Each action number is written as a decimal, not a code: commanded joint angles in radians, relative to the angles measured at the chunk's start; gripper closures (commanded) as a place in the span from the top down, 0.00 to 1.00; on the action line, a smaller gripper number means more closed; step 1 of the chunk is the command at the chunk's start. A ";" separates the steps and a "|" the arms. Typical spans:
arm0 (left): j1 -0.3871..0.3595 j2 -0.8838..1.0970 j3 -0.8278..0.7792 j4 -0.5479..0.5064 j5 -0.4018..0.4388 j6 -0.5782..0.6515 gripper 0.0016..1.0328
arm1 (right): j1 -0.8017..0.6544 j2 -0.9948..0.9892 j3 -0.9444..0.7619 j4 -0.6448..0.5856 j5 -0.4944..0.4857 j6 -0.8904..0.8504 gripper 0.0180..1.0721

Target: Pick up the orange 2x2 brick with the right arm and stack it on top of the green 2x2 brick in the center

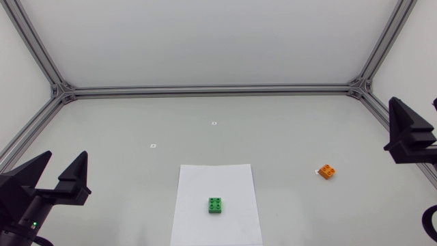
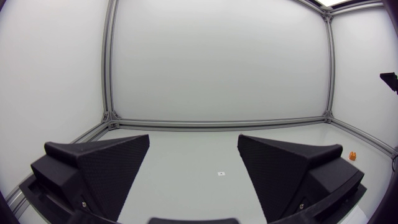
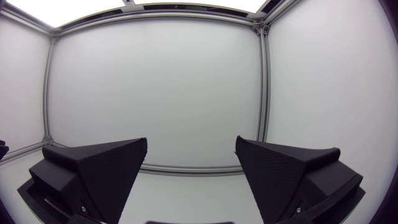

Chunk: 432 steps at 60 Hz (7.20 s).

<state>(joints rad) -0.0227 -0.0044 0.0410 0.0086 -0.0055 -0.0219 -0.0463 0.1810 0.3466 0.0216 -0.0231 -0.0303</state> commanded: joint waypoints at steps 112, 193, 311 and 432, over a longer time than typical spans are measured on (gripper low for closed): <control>0.003 -0.008 -0.041 -0.015 0.004 0.013 0.96 | -0.133 1.548 0.744 -0.839 -0.069 -0.749 0.92; 0.003 -0.008 -0.041 -0.015 0.004 0.013 0.96 | -0.099 1.658 0.690 -0.749 0.003 -0.758 0.77; 0.003 -0.008 -0.041 -0.015 0.004 0.013 0.96 | -0.098 1.640 0.698 -0.784 -0.034 -0.773 0.32; 0.003 -0.008 -0.041 -0.015 0.006 0.013 0.96 | 0.908 1.451 0.690 -0.799 0.045 -0.566 0.05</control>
<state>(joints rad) -0.0227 -0.0044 0.0410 0.0086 -0.0059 -0.0219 0.8410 1.5982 1.0000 -0.7830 0.0139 -0.6170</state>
